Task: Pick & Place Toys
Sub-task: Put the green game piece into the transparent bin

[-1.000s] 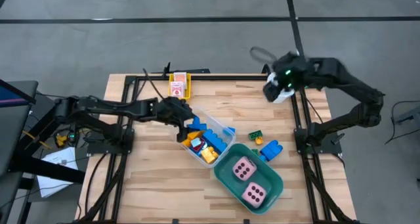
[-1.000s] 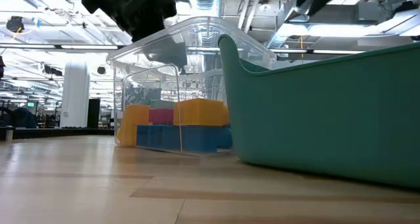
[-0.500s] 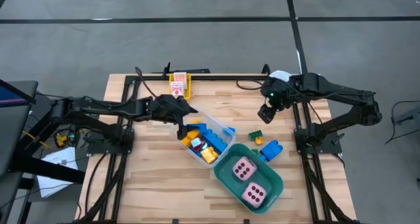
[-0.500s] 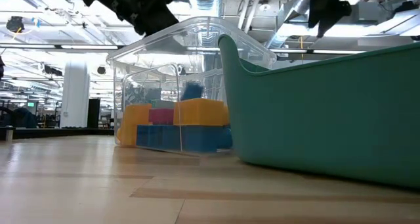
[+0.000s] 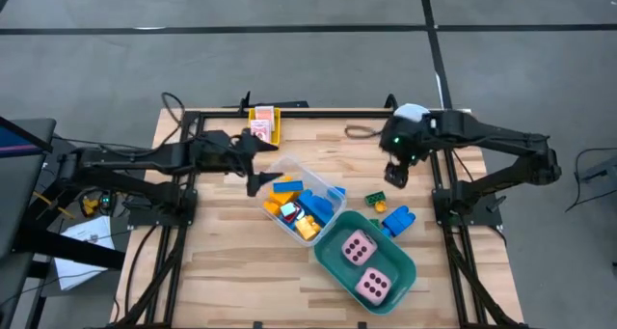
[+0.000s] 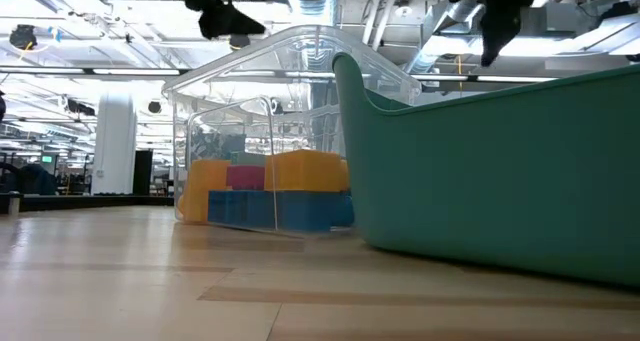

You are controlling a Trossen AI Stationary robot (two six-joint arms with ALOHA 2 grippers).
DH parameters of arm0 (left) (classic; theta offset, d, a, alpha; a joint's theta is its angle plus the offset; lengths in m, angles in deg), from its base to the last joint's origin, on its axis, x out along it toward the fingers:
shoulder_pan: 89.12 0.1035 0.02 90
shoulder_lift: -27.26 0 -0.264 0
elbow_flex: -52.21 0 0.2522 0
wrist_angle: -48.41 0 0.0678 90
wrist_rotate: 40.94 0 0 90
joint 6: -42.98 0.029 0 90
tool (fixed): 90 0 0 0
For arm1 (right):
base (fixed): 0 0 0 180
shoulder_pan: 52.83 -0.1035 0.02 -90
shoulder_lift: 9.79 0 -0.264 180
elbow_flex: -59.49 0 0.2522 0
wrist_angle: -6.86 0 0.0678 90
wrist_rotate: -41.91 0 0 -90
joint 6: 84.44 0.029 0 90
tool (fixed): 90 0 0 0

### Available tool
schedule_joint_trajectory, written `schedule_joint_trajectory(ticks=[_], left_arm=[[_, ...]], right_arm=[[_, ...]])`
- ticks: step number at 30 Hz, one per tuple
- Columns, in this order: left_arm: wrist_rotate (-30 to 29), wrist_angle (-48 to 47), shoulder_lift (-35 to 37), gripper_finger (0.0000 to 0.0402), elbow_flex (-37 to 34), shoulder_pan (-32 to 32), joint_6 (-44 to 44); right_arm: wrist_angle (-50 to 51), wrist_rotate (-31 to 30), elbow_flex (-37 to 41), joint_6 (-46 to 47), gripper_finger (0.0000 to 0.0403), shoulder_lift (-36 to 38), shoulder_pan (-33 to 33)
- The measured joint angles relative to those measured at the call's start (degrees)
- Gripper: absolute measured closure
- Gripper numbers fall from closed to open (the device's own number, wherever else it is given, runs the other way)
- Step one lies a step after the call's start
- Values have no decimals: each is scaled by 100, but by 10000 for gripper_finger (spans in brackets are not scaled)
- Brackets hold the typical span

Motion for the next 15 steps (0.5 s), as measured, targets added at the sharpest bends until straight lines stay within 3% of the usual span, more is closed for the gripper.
schedule_joint_trajectory(ticks=[6,15], left_arm=[[-507,-91,463,25,0,-52,-36],[-1169,-62,651,27,-7,-492,-109]], right_arm=[[-1340,765,1634,-1372,142,104,-211],[-3312,1010,3365,-2178,142,100,-116]])
